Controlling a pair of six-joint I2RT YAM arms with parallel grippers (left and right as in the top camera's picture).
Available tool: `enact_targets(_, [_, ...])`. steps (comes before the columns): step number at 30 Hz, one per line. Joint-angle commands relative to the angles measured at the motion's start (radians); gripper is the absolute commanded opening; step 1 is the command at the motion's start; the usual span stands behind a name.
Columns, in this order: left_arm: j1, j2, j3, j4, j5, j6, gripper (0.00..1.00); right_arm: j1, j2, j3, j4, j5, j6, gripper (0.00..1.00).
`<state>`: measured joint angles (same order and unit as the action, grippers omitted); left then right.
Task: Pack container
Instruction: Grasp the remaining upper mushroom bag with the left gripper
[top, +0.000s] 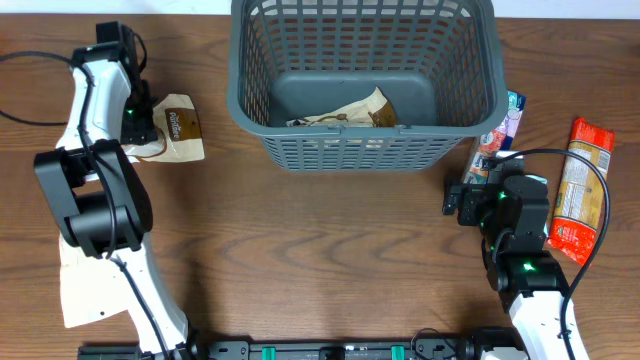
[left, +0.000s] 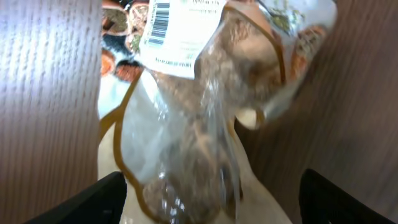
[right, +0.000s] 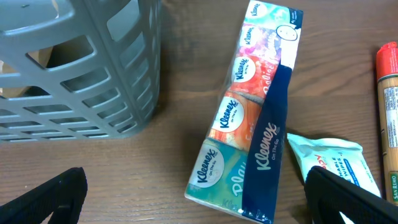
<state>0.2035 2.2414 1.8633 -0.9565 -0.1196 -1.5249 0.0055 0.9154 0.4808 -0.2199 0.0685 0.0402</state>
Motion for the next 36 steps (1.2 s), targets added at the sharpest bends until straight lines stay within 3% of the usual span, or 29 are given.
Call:
enact_targets(1, [0.014,0.009,-0.039,0.026,0.003,0.032,0.78,-0.006,0.001,0.020,-0.001,0.010,-0.015,0.99])
enact_targets(14, [0.016,0.009,-0.210,0.128,0.003,0.047,0.74,-0.006,0.001,0.020,0.004,0.010,-0.015,0.99])
enact_targets(16, [0.016,0.009,-0.213,0.129,0.004,0.077,0.61,-0.006,0.001,0.020,0.003,0.010,-0.015,0.99])
enact_targets(19, [0.016,0.007,-0.213,0.133,0.007,0.152,0.27,-0.006,0.001,0.020,0.003,0.010,-0.015,0.99])
enact_targets(23, [0.016,0.006,-0.212,0.134,0.040,0.208,0.06,-0.006,0.001,0.020,0.003,0.010,-0.015,0.99])
enact_targets(28, [0.016,-0.005,-0.188,0.164,0.089,0.383,0.06,-0.006,0.001,0.020,0.003,0.010,-0.015,1.00])
enact_targets(36, [0.013,-0.192,-0.141,0.172,0.140,0.803,0.06,-0.006,0.001,0.020,0.003,0.010,-0.015,0.99])
